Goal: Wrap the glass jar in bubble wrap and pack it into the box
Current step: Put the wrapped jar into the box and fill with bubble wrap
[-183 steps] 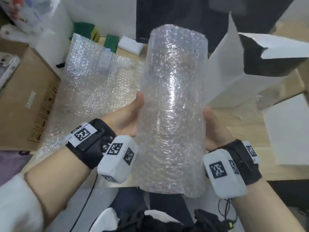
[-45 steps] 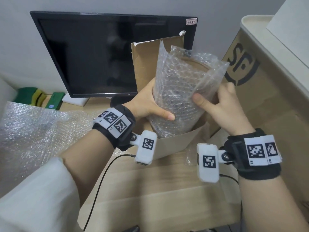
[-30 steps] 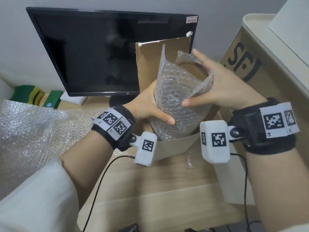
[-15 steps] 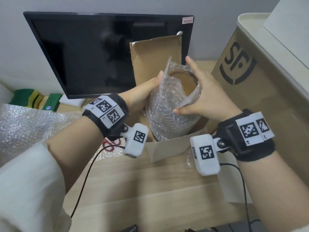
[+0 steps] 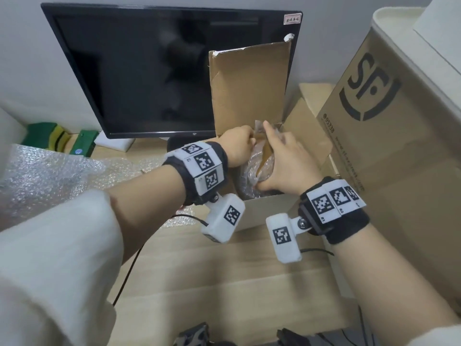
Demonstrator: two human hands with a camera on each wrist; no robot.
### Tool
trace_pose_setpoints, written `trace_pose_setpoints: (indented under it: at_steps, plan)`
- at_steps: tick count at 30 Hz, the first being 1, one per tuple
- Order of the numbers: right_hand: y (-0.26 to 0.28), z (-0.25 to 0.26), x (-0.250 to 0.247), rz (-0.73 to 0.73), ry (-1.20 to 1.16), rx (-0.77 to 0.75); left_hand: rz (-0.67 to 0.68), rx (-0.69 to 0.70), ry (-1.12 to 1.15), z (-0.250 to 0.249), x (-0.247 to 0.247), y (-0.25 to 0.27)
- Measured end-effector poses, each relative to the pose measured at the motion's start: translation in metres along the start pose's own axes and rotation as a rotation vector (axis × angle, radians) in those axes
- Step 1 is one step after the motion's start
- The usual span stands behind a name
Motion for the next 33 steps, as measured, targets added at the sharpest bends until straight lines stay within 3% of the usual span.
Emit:
trace_pose_setpoints:
  at_steps: [5,8,11,18,20,24,26,29,33]
  plan:
    - [-0.002,-0.010,0.003,-0.014,-0.223,-0.009,0.035,0.038,0.099,-0.004,-0.004,-0.005]
    - [-0.003,-0.013,0.006,-0.005,-0.332,-0.009,0.297,0.119,0.243,-0.004,-0.003,0.001]
    - [-0.004,-0.016,0.006,-0.002,-0.381,-0.010,0.509,0.258,0.121,-0.005,0.000,0.010]
    - [0.002,-0.017,0.007,0.060,-0.628,0.072,0.834,0.204,0.209,0.004,0.009,0.015]
    - [0.008,-0.018,0.005,0.058,-0.576,0.102,0.801,0.164,0.119,0.008,0.011,0.017]
    - [0.024,-0.022,-0.014,-0.003,-0.329,0.127,0.568,0.113,0.028,0.009,0.013,0.007]
    - [0.027,-0.021,-0.021,-0.030,-0.330,0.108,0.461,0.105,0.018,0.011,0.011,0.002]
    - [0.024,-0.018,-0.021,-0.067,-0.290,0.088,0.459,0.095,0.102,0.010,0.010,0.003]
    - [0.015,-0.013,-0.014,-0.130,-0.218,0.112,0.360,0.151,-0.050,0.007,0.002,-0.001]
Point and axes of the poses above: each hand's wrist, its own y-axis away from the middle knuckle, its own x-axis out of the palm, z = x × y, the point moved 7 cm from there along -y, towards the middle knuckle, and after that the axes turned 5 degrees about -z, right-handed, at the moved point
